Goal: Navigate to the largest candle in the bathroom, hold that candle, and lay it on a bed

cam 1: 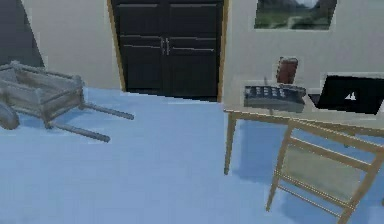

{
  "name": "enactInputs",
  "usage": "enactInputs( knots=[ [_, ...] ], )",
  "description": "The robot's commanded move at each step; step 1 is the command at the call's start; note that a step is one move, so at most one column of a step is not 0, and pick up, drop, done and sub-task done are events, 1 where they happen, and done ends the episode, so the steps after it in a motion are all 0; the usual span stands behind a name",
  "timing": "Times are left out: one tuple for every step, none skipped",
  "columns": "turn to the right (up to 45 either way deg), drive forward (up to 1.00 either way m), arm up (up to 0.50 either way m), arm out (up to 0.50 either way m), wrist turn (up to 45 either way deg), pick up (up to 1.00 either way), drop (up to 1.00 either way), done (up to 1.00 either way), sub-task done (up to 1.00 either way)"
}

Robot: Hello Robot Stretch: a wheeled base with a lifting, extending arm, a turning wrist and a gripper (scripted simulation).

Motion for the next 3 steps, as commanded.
enactInputs(
  knots=[
    [0.0, 0.60, 0.00, 0.00, 0.0, 0.00, 0.00, 0.00, 0.00],
    [-45.0, 0.00, 0.00, 0.00, 0.0, 0.00, 0.00, 0.00, 0.00],
    [-36.0, 0.00, 0.00, 0.00, 0.0, 0.00, 0.00, 0.00, 0.00]
  ],
)
